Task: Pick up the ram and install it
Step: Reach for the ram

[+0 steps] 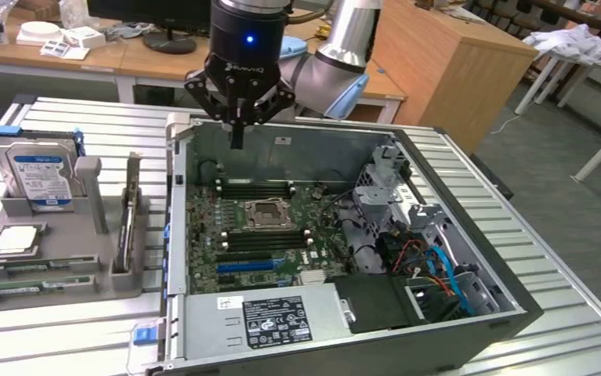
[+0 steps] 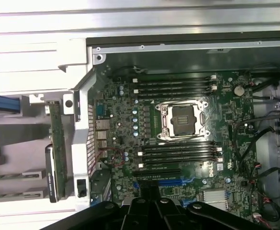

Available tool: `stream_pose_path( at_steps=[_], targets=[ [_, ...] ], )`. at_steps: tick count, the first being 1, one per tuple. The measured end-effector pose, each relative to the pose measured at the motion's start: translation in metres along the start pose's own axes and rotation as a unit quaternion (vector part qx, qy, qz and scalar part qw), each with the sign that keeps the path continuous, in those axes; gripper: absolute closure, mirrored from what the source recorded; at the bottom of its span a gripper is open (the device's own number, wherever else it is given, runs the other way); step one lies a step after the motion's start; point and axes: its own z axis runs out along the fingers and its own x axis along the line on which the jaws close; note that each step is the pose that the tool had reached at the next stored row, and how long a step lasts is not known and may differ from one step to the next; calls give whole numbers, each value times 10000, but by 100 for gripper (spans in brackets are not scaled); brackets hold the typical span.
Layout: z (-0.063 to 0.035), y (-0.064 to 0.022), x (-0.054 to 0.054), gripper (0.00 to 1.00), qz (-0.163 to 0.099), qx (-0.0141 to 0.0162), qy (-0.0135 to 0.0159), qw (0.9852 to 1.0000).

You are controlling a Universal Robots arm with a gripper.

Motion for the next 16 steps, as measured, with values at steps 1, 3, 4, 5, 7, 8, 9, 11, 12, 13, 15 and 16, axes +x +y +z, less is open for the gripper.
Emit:
stream_pose_path(
  at_steps=[1,3,4,5,7,8,9,11,12,13,15,16],
  targets=[
    [0,-1,12,89,0,0,0,10000],
    [-1,-3,37,89,-1,0,0,10000],
    [-1,-4,49,89,-1,0,0,10000],
    [-2,-5,63,89,-1,0,0,10000],
    [-3,-7,91,89,-1,0,1,10000],
    [-3,-8,106,89,-1,1,1,10000],
    [-3,-9,122,89,-1,0,0,10000],
    [-4,-12,155,89,0,0,1,10000],
    [-4,-13,171,89,0,0,0,10000],
    [-5,-14,187,89,0,0,1,10000],
    [-6,-16,216,89,-1,0,1,10000],
    [-6,-17,231,89,-1,0,2,10000]
  ],
)
